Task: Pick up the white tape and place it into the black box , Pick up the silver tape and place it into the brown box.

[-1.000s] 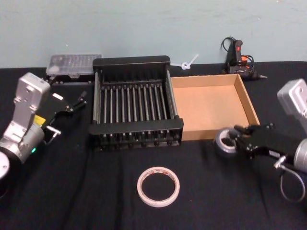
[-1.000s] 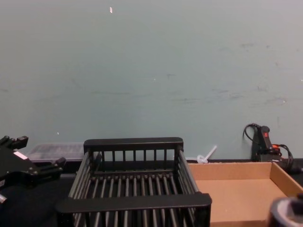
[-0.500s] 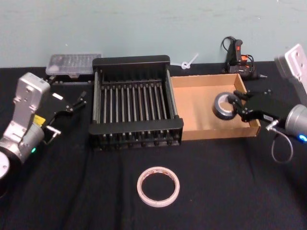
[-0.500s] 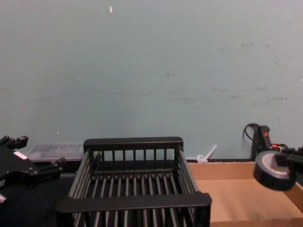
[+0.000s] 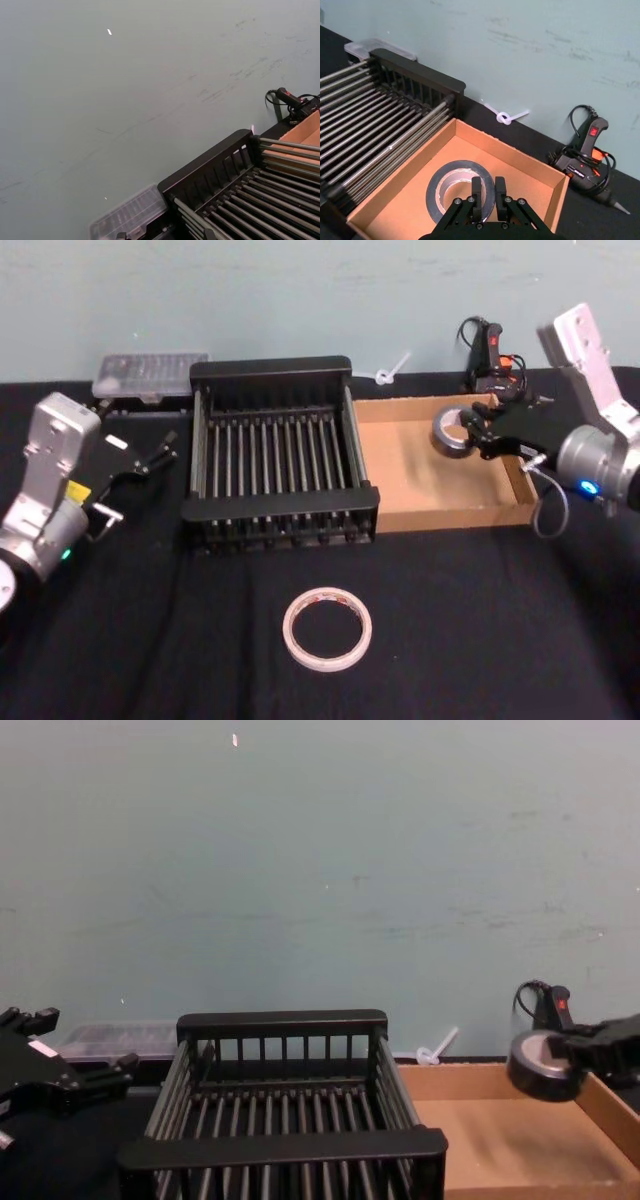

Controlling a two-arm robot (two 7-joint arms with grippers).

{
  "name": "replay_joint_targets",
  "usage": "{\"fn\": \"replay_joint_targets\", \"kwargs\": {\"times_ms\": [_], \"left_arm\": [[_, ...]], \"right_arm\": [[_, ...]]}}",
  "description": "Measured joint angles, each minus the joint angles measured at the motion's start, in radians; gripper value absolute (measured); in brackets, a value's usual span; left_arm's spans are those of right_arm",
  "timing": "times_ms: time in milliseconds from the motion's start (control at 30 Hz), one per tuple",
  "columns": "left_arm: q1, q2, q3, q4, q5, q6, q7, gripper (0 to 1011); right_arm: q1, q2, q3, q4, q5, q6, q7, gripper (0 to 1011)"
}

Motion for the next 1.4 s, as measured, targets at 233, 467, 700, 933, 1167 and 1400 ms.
{"fn": "replay_joint_targets", "kwargs": {"times_ms": [233,467,700,933,1167,1400], "left_arm": [[0.0,0.0,0.0,0.0,0.0,0.0,0.0,1001],[0.0,0.0,0.0,0.0,0.0,0.0,0.0,1001],[0.0,0.0,0.0,0.0,0.0,0.0,0.0,1001],[0.0,0.0,0.0,0.0,0.0,0.0,0.0,1001],[0.0,0.0,0.0,0.0,0.0,0.0,0.0,1001],[0.0,0.0,0.0,0.0,0.0,0.0,0.0,1001]], "right_arm": [[0.055,-0.052,-0.019,0.109,-0.028,0.008,-0.004,160],[0.077,-0.08,-0.024,0.164,-0.047,0.011,-0.007,160],[0.075,-0.077,-0.024,0.158,-0.046,0.011,-0.007,160],[0.074,-0.075,-0.023,0.154,-0.043,0.011,-0.007,264],[0.073,-0.074,-0.023,0.152,-0.042,0.011,-0.006,482],[0.072,-0.074,-0.022,0.151,-0.041,0.011,-0.006,724]]}}
